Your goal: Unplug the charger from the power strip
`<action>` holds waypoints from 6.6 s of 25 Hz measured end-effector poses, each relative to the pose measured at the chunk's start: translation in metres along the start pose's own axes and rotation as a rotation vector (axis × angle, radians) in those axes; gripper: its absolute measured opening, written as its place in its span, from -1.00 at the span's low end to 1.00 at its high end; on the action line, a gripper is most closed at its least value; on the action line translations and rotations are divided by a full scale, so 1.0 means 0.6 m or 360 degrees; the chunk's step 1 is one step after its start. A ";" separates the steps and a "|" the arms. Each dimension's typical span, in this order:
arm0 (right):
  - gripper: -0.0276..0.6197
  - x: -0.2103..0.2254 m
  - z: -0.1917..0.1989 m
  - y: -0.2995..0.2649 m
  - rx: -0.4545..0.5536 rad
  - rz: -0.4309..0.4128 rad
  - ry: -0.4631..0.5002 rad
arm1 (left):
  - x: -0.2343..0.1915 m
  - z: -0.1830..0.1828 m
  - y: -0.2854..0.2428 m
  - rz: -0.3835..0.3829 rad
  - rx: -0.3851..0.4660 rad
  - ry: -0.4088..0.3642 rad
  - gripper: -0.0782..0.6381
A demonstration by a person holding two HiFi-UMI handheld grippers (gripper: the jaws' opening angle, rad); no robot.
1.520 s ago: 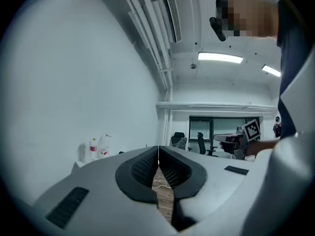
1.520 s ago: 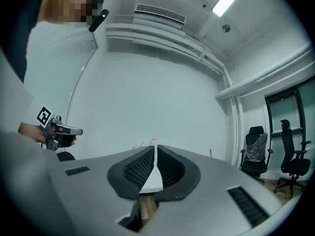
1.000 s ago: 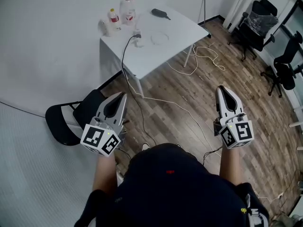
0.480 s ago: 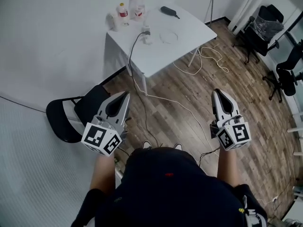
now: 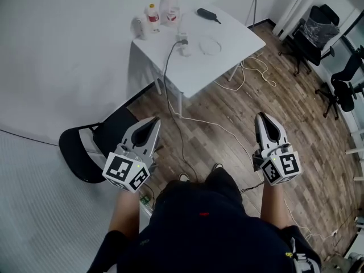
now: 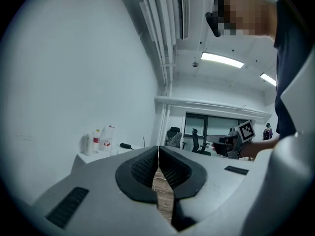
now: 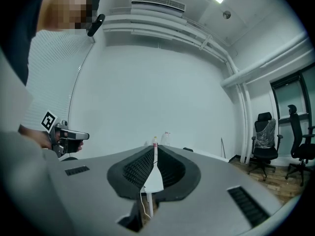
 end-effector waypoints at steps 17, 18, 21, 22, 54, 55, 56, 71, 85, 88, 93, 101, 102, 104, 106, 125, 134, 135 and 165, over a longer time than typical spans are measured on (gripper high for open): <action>-0.81 0.072 0.032 -0.160 0.0007 -0.0131 -0.0019 | -0.068 -0.005 -0.132 -0.0026 -0.0035 0.0029 -0.72; -0.81 0.086 0.035 -0.172 0.0010 -0.0138 -0.0024 | -0.070 -0.008 -0.148 -0.0042 -0.0036 0.0027 -0.72; -0.81 0.139 0.048 -0.207 0.0017 -0.0181 -0.0051 | -0.068 -0.016 -0.206 -0.0083 -0.0048 0.0012 -0.72; -0.81 0.158 0.051 -0.222 0.0015 -0.0202 -0.0056 | -0.065 -0.019 -0.228 -0.0098 -0.0057 -0.0018 -0.72; -0.80 0.312 0.103 -0.551 -0.0136 -0.0434 0.0053 | -0.243 -0.070 -0.541 -0.0117 -0.0088 0.0033 -0.72; -0.81 0.304 0.099 -0.572 -0.0158 -0.0432 0.0069 | -0.266 -0.074 -0.546 -0.0101 -0.0094 0.0043 -0.72; -0.80 0.295 0.096 -0.594 -0.0179 -0.0431 0.0083 | -0.289 -0.077 -0.549 -0.0088 -0.0103 0.0056 -0.72; -0.80 0.226 0.128 -0.852 -0.0330 -0.0572 0.0115 | -0.498 -0.030 -0.655 0.0016 -0.0335 0.0104 -0.72; -0.50 0.246 0.270 -1.076 -0.0549 -0.1069 0.0188 | -0.550 0.105 -0.827 -0.0214 -0.0547 0.0286 -0.72; -0.42 0.236 0.308 -1.128 -0.0600 -0.1222 0.0250 | -0.559 0.140 -0.848 -0.0250 -0.0597 0.0342 -0.72; -0.27 0.214 0.357 -1.187 -0.0662 -0.1478 0.0486 | -0.571 0.181 -0.865 -0.0304 -0.0628 0.0498 -0.72; -0.24 0.196 0.404 -1.231 -0.0767 -0.1597 0.0440 | -0.577 0.208 -0.880 -0.0315 -0.0644 0.0552 -0.72; -0.25 0.195 0.407 -1.231 -0.0764 -0.1597 0.0453 | -0.578 0.208 -0.882 -0.0319 -0.0642 0.0549 -0.72; -0.25 0.192 0.410 -1.229 -0.0751 -0.1607 0.0465 | -0.581 0.210 -0.882 -0.0320 -0.0645 0.0553 -0.72; -0.30 0.191 0.412 -1.230 -0.0735 -0.1625 0.0451 | -0.582 0.210 -0.883 -0.0318 -0.0648 0.0566 -0.72; -0.39 0.246 0.282 -1.159 -0.0409 -0.1101 0.0203 | -0.590 0.071 -0.830 -0.0412 -0.0320 0.0404 -0.72; -0.39 0.300 0.127 -1.020 -0.0110 -0.0625 -0.0105 | -0.539 -0.108 -0.731 -0.0433 -0.0056 0.0139 -0.72; -0.39 0.302 0.110 -1.006 -0.0082 -0.0601 -0.0105 | -0.534 -0.122 -0.720 -0.0427 -0.0040 0.0123 -0.72; -0.39 0.309 -0.077 -0.833 0.0233 -0.0352 0.0056 | -0.454 -0.263 -0.597 -0.0365 0.0200 -0.0058 -0.72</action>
Point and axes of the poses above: the fingertips, and each gripper's own axes: y backward along the fingers, x to its right, z out of its underside, the point moved 9 cm from there along y, backward along the fingers, and after that the axes turned 9 degrees about y, right-handed, at the moved point
